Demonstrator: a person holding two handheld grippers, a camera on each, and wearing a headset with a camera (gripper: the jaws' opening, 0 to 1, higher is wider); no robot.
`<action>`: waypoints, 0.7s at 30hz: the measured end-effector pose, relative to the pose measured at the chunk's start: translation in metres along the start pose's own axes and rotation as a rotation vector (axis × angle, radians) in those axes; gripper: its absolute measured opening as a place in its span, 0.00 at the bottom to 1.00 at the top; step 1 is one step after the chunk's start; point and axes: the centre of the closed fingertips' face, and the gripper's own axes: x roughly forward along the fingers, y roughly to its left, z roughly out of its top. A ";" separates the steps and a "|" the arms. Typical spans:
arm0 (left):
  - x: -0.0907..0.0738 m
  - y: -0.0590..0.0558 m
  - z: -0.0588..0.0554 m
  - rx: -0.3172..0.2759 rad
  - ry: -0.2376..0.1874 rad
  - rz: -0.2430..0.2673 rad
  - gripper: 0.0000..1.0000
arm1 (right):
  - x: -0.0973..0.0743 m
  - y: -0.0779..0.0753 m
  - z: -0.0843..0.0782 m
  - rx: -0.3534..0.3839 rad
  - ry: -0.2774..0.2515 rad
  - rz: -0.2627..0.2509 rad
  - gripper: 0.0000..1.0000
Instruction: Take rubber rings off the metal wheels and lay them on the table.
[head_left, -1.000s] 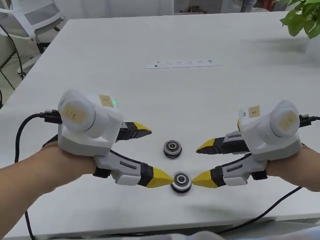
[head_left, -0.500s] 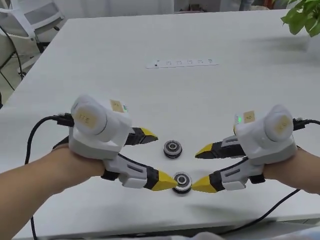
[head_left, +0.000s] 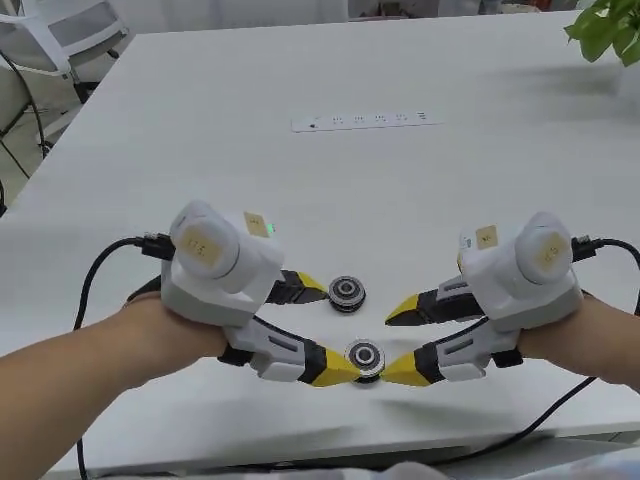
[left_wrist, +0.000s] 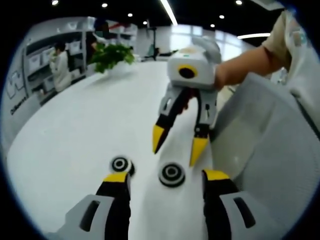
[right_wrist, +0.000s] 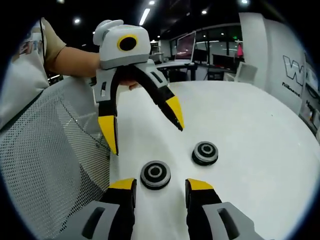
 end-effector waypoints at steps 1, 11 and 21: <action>0.001 -0.001 0.000 -0.001 0.000 -0.005 0.58 | 0.001 0.000 0.000 0.005 -0.001 0.002 0.37; 0.010 -0.006 -0.003 0.000 0.012 -0.025 0.49 | 0.003 0.003 0.001 0.017 -0.011 0.015 0.37; 0.021 -0.010 -0.005 0.021 0.028 -0.043 0.41 | 0.005 0.005 -0.003 0.008 0.004 0.023 0.35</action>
